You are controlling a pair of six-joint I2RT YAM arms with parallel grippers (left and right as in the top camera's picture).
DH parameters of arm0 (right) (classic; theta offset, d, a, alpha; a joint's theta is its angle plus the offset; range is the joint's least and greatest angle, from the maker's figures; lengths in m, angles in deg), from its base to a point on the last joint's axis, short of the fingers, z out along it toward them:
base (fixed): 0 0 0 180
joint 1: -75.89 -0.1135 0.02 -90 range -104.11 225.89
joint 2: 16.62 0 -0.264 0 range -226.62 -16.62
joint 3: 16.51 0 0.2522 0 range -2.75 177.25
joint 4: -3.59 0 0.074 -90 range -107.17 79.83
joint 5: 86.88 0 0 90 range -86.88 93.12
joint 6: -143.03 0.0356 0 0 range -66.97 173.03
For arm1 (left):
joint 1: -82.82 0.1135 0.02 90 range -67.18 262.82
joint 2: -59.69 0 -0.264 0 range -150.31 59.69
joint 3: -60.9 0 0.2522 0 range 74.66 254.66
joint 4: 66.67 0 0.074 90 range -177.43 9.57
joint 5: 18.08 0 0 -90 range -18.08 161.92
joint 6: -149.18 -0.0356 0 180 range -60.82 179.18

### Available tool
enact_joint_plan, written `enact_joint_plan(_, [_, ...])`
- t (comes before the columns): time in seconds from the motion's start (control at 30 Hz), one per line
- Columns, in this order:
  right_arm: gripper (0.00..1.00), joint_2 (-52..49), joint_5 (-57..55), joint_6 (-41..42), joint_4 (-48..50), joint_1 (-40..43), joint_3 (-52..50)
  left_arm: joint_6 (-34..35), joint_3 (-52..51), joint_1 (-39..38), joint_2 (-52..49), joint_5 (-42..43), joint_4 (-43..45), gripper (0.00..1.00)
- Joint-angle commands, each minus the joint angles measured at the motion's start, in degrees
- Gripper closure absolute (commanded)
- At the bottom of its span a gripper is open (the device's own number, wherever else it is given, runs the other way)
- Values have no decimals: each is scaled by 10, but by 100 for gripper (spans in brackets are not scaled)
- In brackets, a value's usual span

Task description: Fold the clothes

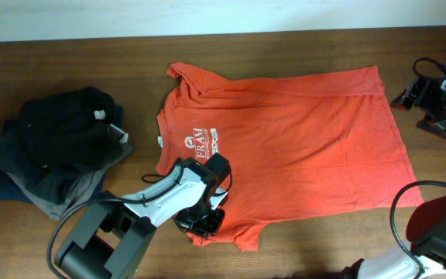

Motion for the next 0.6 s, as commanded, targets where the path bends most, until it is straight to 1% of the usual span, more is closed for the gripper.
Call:
enact_joint_plan(0.0, [15,-3,-14,-6,0,-2,-7,-4,7,3,-11,2,-31,100])
enact_joint_plan(0.13, [13,-3,-65,29,10,-1,-37,-5,45,16,-8,2,-75,100])
enact_joint_plan(0.23, [13,-3,-123,75,23,9,-86,-9,70,23,-7,2,-82,100])
enact_joint_plan(0.33, [16,-3,-135,101,47,39,-146,-9,83,24,-7,2,-82,100])
enact_joint_plan(0.47, [26,-3,-135,107,77,94,-225,-9,85,24,-7,-2,-82,100])
enact_joint_plan(0.53, [36,-3,-135,107,90,126,-259,-9,85,24,-7,-2,-82,100])
enact_joint_plan(0.57, [38,-3,-135,107,96,145,-277,-9,85,24,-7,-2,-82,100])
